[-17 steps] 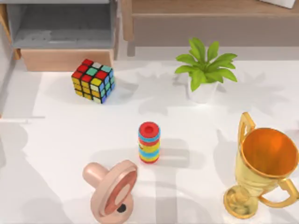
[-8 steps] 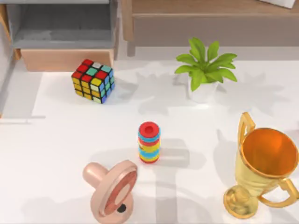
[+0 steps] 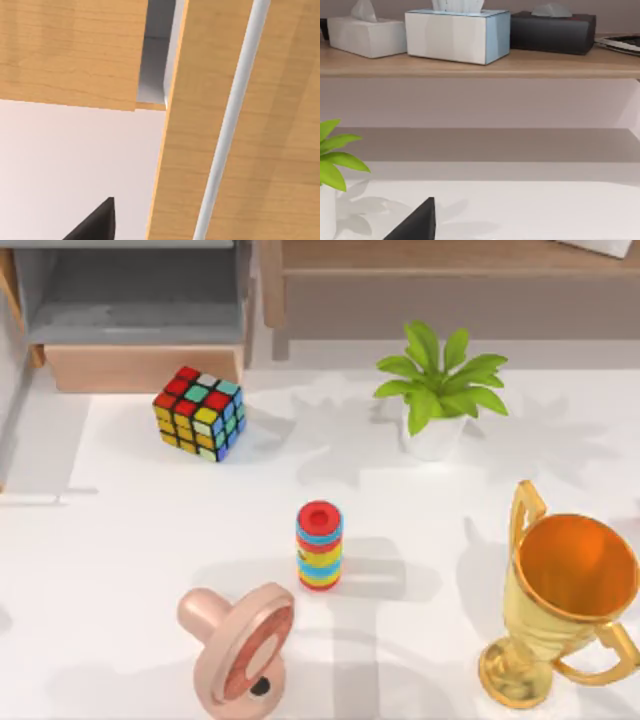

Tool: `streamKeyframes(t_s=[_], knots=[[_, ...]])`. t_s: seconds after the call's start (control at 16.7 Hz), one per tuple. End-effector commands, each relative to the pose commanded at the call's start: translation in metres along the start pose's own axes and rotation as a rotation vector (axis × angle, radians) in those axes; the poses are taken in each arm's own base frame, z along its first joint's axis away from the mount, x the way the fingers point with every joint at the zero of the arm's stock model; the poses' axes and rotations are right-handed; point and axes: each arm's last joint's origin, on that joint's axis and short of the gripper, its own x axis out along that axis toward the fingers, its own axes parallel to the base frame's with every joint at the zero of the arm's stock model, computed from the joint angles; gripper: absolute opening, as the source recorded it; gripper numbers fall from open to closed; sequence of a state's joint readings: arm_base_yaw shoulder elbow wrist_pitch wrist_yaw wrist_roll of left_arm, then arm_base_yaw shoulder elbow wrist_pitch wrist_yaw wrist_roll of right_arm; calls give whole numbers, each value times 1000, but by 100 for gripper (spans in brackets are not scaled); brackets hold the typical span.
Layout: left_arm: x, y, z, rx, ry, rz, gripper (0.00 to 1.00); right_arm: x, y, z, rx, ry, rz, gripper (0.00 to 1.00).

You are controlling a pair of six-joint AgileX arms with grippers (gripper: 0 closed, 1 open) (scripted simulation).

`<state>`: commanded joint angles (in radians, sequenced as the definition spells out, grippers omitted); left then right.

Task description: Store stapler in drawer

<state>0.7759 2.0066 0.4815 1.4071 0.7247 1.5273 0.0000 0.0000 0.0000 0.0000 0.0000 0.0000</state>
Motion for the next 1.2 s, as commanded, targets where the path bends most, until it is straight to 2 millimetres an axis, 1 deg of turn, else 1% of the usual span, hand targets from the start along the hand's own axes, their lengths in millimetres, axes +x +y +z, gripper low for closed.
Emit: streamKeyframes(t_s=[0.12, 0.24, 0.6, 0.9, 1.14, 1.2], knots=[[0, 3, 14, 85, -58, 44, 100, 0, 0, 0, 0, 0, 0, 100], [1, 6, 21, 129, -90, 70, 100, 0, 0, 0, 0, 0, 0, 100], [2, 6, 21, 134, -91, 74, 100, 0, 0, 0, 0, 0, 0, 100], [25, 8, 24, 135, -95, 74, 100, 0, 0, 0, 0, 0, 0, 100], [26, 8, 25, 135, -95, 74, 100, 0, 0, 0, 0, 0, 0, 100], [26, 8, 25, 135, -95, 74, 92, 0, 0, 0, 0, 0, 0, 100]])
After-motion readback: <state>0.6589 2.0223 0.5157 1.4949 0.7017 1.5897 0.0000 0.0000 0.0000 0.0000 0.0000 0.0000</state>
